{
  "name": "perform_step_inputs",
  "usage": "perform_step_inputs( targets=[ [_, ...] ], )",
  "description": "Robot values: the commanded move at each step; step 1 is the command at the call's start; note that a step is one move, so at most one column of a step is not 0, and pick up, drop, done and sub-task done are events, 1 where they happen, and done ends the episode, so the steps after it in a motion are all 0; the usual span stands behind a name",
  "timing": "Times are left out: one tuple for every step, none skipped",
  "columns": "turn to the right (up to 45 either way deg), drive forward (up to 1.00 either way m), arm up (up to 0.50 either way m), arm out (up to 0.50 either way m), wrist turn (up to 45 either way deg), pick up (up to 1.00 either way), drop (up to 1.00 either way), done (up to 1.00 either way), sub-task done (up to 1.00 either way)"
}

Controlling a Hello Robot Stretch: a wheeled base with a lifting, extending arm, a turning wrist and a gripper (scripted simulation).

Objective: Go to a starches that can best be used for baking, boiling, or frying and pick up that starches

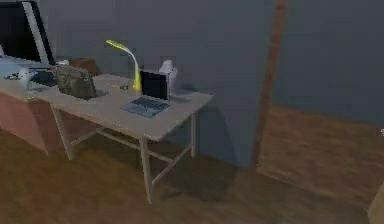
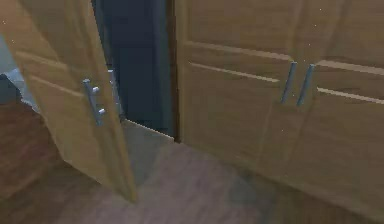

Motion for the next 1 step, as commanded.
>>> perform_step_inputs(
  targets=[
    [-45.0, 0.0, 0.0, 0.0, 0.0, 0.0, 0.0, 0.0, 0.0]
  ],
)
